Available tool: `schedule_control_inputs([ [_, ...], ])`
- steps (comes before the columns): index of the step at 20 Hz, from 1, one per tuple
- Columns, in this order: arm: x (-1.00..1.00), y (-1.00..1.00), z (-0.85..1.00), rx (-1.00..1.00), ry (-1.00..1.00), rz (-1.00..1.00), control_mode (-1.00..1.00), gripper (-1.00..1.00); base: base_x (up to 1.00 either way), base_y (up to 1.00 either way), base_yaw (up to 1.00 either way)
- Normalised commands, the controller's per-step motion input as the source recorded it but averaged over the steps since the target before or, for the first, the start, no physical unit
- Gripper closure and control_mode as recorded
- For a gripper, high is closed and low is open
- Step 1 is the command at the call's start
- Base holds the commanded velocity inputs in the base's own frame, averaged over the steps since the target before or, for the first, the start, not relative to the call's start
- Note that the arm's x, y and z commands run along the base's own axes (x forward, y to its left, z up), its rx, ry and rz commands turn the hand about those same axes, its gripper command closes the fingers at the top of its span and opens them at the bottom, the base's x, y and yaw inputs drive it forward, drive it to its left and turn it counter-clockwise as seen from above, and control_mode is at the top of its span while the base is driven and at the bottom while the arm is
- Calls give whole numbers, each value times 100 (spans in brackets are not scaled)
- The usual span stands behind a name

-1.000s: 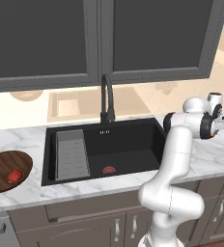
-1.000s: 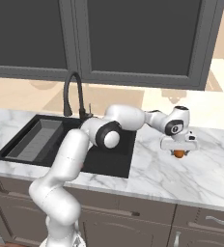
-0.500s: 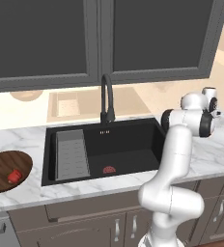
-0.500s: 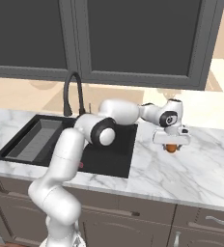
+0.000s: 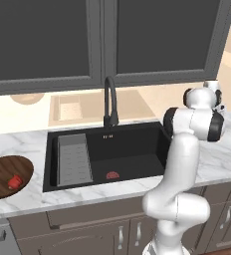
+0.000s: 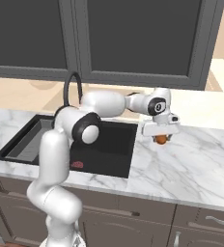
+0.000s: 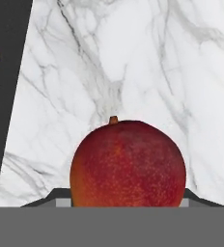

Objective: There is a mixed pile of frozen fruits and vegetables on the counter. Locate all the frozen vegetables and place the items in a bowl on the counter. Take all the frozen fruits and defrost them in a running sink.

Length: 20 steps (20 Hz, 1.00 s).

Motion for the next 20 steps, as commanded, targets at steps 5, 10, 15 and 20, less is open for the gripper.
schedule_control_inputs([
  [5,-42,74,5,0,0,20,-100,100,0,0,0],
  [10,-13,88,0,6,0,17,-100,100,0,0,0],
  [15,0,88,0,10,5,17,-100,100,0,0,0],
  [20,7,88,-1,17,9,13,-100,100,0,0,0],
])
